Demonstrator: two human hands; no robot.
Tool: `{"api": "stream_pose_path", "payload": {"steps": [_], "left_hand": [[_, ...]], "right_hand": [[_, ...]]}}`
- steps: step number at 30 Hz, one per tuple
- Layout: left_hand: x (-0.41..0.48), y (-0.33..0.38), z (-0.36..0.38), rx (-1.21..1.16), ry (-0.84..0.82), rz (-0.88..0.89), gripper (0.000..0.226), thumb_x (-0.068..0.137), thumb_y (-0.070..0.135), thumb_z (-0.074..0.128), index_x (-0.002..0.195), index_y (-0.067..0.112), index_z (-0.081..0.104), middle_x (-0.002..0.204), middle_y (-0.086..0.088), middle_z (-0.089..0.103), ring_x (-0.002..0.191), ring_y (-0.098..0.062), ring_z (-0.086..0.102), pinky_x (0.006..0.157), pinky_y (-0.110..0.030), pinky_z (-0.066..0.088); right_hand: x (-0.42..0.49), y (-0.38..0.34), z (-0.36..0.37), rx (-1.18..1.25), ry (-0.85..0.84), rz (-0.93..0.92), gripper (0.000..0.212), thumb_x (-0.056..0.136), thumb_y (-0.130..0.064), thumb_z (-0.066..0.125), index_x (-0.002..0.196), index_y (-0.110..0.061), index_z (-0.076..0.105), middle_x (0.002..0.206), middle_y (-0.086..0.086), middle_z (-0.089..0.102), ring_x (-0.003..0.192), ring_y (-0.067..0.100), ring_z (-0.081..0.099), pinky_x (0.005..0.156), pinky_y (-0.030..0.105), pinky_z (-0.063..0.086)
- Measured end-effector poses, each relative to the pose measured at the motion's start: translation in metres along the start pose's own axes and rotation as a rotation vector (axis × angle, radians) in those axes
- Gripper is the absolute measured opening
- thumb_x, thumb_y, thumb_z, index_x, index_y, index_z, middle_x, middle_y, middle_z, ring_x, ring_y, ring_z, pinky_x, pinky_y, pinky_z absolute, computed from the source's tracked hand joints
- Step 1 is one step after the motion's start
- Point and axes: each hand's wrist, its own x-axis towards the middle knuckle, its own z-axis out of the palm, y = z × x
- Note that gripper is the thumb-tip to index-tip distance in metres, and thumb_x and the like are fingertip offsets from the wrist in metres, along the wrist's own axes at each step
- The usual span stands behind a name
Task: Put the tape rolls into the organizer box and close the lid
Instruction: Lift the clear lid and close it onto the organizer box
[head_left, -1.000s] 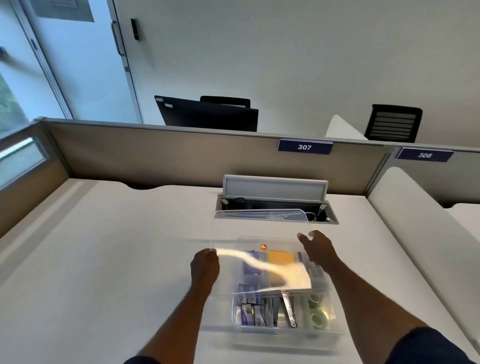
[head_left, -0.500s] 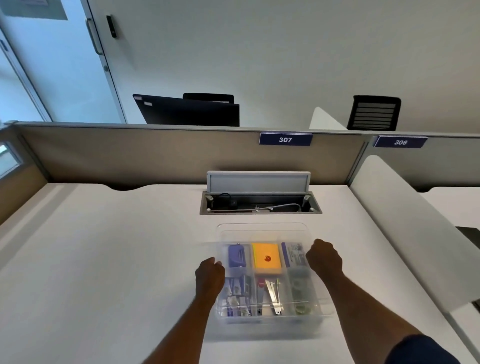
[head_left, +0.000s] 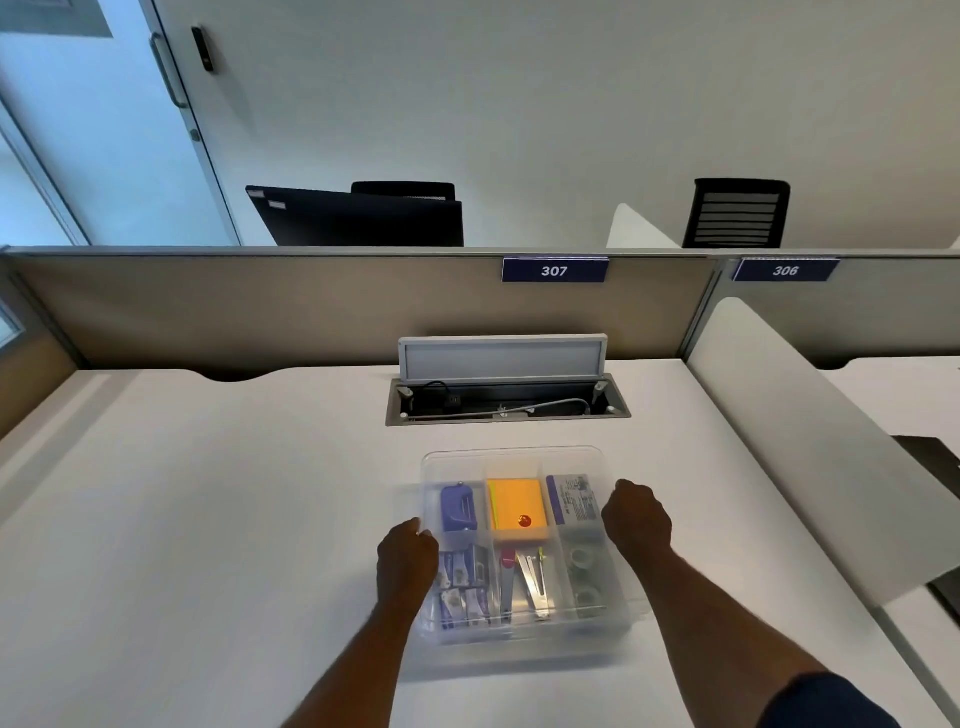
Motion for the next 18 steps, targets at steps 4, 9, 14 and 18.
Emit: {"api": "stream_pose_path", "payload": {"steps": [4,9,14,18], "left_hand": [[0.0,-0.001,0.006,-0.026,0.018,0.001,0.039,0.095,0.009,0.045,0.134,0.003,0.049,0.14,-0.018,0.05,0.129,-0.032,0.046,0.109,-0.038,0.033],[-0.002,0.001,0.01,-0.055,0.02,-0.025,0.052,0.09,0.0,0.046,0.141,0.008,0.039,0.136,-0.021,0.052,0.12,-0.038,0.053,0.099,-0.043,0.044],[-0.002,0.001,0.014,-0.097,0.004,-0.018,0.054,0.091,-0.002,0.046,0.143,0.009,0.036,0.132,-0.021,0.056,0.111,-0.039,0.058,0.094,-0.046,0.049],[-0.003,-0.005,0.015,-0.081,0.033,0.022,0.048,0.095,0.004,0.046,0.142,0.009,0.038,0.131,-0.019,0.057,0.11,-0.037,0.059,0.095,-0.043,0.048]], "right_hand": [[0.0,0.001,0.002,-0.034,-0.012,-0.018,0.021,0.091,-0.016,0.048,0.105,-0.009,0.061,0.109,0.013,0.067,0.101,0.032,0.067,0.082,0.034,0.053],[0.001,0.002,0.004,-0.066,-0.029,-0.045,0.02,0.091,-0.018,0.048,0.104,-0.01,0.061,0.11,0.011,0.067,0.101,0.031,0.067,0.082,0.034,0.052],[-0.003,0.006,0.004,-0.176,-0.063,-0.036,0.024,0.092,-0.024,0.046,0.109,-0.014,0.06,0.11,0.006,0.067,0.1,0.027,0.067,0.082,0.036,0.051],[-0.001,0.013,0.005,-0.172,-0.119,-0.026,0.024,0.092,-0.024,0.04,0.11,-0.017,0.056,0.11,0.005,0.066,0.1,0.027,0.065,0.083,0.037,0.047]]}}
